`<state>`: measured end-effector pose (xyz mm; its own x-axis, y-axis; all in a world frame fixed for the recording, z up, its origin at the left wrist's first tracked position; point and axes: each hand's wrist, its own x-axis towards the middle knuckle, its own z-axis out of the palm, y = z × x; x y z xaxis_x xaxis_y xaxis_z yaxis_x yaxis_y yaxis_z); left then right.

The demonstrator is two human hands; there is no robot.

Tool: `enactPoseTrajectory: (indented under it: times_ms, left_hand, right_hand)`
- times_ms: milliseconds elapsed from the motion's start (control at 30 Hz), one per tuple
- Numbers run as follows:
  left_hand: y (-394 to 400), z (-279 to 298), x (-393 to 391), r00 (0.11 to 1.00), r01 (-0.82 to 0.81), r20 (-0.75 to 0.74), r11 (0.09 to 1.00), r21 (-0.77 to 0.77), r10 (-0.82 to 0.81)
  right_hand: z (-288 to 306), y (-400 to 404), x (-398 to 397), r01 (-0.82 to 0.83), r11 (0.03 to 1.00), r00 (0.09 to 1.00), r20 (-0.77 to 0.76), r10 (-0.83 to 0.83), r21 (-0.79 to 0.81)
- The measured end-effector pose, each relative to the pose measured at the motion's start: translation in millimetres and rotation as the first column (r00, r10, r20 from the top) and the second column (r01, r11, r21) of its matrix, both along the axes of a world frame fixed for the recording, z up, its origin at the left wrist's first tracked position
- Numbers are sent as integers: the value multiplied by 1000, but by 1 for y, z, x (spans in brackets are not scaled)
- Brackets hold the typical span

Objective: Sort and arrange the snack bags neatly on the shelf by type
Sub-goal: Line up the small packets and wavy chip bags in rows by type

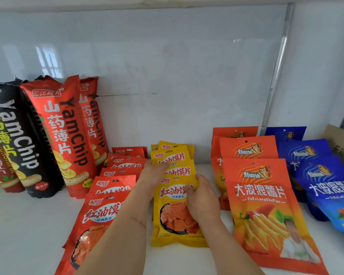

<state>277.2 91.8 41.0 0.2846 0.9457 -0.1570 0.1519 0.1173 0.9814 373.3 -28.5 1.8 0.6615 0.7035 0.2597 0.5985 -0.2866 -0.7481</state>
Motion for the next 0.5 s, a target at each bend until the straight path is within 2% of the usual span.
enactPoseTrajectory:
  times_ms: [100, 200, 500]
  left_hand:
    - [6, -6, 2, 996, 45, 78, 999, 21, -46]
    - [10, -11, 4, 989, 64, 136, 997, -33, -59]
    - [11, -10, 12, 998, 56, 28, 995, -85, -54]
  right_hand:
    - [-1, 5, 2, 30, 998, 999, -27, -29, 63]
    - [-2, 8, 3, 44, 996, 998, -38, -41, 74]
    - [-5, 6, 3, 41, 999, 999, 7, -41, 19]
